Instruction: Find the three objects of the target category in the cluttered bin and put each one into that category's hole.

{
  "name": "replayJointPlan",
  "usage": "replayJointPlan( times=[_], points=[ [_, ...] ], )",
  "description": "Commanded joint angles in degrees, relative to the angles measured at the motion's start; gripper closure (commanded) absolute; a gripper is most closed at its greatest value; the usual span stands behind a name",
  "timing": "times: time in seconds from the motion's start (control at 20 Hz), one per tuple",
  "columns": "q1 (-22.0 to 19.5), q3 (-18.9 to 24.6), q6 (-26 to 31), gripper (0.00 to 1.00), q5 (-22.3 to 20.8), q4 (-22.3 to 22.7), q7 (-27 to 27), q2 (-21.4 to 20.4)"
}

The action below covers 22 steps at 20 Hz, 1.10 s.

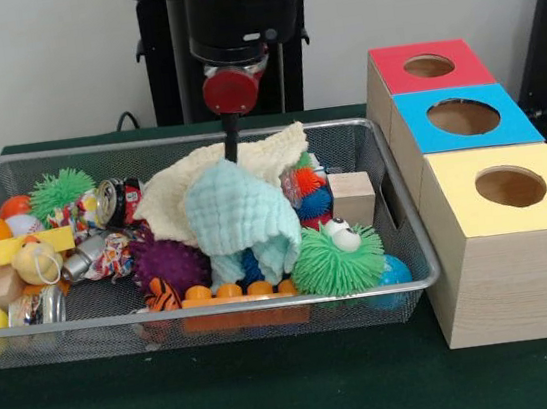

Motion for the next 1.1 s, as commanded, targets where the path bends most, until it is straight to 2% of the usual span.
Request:
replayJointPlan(
  times=[0.05,0.45,1.1],
  points=[
    [-3.9,-1.8,-3.2,0.00,-7.3,0.2,-5.1,2.0],
    [-5.4,-1.7,-6.8,0.00,-10.2,-2.0,-2.9,5.5],
    [-3.4,-2.1,-11.6,0.00,-8.0,-1.3,1.9,8.5]
  ],
)
